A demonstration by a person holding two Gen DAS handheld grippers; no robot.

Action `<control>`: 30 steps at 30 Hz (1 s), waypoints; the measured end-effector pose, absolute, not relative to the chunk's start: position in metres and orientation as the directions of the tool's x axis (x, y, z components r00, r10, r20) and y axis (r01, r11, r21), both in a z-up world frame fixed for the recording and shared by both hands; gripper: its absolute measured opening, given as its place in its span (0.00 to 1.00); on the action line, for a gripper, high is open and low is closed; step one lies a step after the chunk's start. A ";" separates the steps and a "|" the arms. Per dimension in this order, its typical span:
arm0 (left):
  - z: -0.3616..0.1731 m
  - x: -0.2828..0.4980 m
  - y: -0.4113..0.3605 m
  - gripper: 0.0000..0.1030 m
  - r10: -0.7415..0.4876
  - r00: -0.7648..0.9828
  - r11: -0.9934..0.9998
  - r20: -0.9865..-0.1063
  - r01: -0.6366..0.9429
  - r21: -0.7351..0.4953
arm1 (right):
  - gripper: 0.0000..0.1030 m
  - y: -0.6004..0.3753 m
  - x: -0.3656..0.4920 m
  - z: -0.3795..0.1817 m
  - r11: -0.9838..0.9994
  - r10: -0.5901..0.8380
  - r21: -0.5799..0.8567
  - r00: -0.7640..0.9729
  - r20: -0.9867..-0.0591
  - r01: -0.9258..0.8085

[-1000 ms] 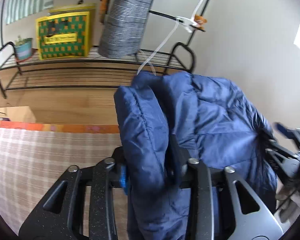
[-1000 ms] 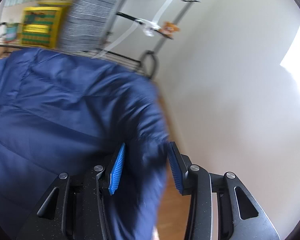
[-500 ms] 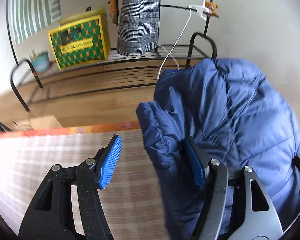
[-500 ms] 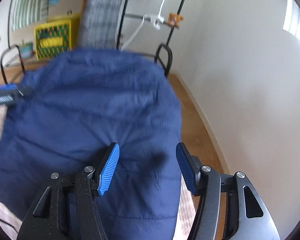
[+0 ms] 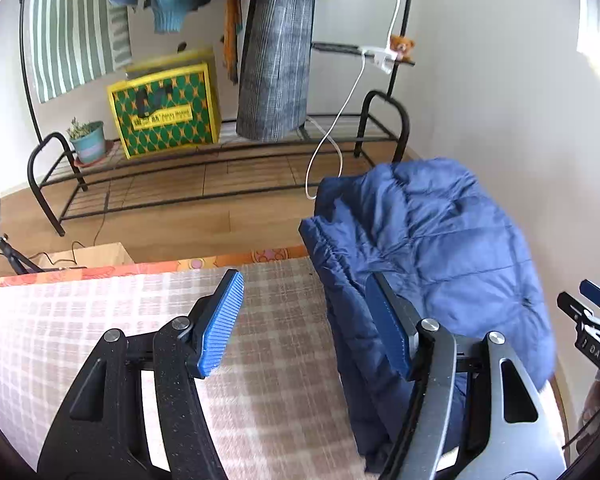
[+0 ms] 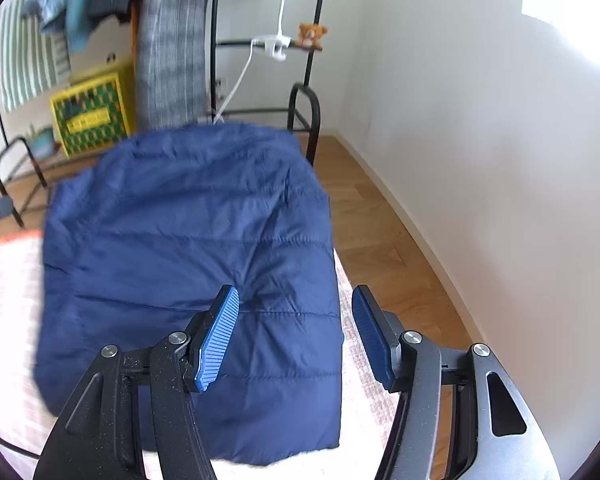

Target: Fold large clothes

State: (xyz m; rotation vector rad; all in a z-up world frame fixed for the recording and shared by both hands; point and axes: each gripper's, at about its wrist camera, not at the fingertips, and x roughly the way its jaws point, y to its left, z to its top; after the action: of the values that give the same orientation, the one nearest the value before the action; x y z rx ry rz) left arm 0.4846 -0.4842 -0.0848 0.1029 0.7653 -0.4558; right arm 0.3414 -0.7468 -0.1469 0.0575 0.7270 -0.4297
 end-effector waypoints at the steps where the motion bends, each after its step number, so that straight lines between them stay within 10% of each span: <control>1: -0.076 0.477 -0.480 0.65 -0.365 0.637 0.894 -0.679 0.443 -0.064 | 0.56 -0.744 0.336 -0.140 0.911 -0.360 -0.088 0.674 -0.645 0.402; 30: 0.058 0.221 -0.312 0.75 -0.563 0.665 0.785 -0.491 0.615 -0.066 | 0.77 -0.591 0.135 0.005 0.922 -0.380 -0.069 0.853 -0.358 0.382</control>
State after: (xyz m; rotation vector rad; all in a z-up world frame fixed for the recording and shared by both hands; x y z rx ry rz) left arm 0.2206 -0.3119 0.0576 0.1083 0.5168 -0.6664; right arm 0.1355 -0.5906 0.0049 0.0046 0.3757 -0.4006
